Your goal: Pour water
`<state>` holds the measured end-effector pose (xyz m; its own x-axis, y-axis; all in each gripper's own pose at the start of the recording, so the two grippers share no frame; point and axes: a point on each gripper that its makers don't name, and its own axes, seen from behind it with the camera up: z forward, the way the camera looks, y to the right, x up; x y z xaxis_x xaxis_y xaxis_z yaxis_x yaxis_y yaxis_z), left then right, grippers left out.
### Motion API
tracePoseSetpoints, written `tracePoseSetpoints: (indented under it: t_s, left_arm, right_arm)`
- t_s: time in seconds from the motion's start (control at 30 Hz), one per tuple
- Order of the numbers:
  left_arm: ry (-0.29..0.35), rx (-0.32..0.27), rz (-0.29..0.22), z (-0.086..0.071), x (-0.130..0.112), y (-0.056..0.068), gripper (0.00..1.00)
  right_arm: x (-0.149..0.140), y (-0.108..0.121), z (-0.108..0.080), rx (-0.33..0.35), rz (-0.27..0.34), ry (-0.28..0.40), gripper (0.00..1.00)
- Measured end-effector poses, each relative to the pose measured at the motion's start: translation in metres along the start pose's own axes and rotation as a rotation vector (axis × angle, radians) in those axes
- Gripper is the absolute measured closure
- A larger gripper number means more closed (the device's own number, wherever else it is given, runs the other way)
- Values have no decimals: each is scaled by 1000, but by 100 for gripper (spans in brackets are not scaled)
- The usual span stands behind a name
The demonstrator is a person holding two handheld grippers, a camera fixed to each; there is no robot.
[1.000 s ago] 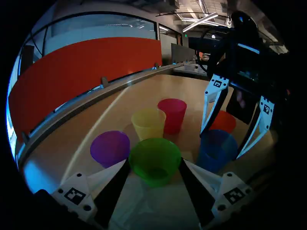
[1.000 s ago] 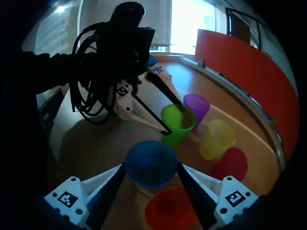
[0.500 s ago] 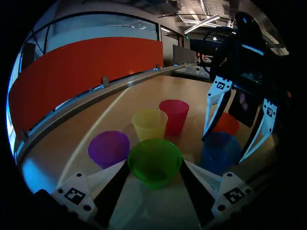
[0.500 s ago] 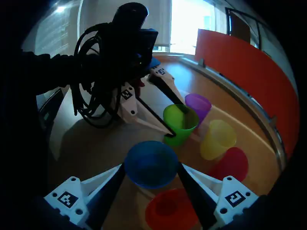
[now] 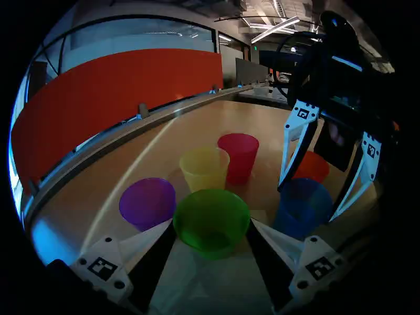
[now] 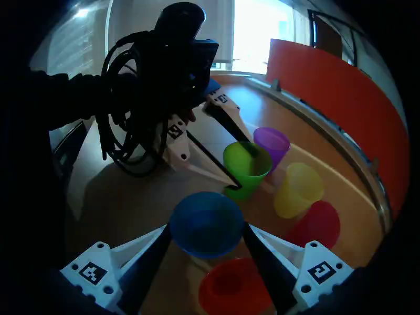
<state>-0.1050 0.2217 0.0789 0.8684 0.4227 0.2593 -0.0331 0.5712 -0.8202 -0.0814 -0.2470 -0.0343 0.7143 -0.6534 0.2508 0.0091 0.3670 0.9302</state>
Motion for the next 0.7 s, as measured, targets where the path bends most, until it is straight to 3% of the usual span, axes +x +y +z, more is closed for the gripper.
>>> tracePoseSetpoints:
  t_s: [0.7]
  left_arm:
    - [-14,-16,13,-3,0,4,13]
  right_arm:
    - [-2,-2,2,4,15,2,7]
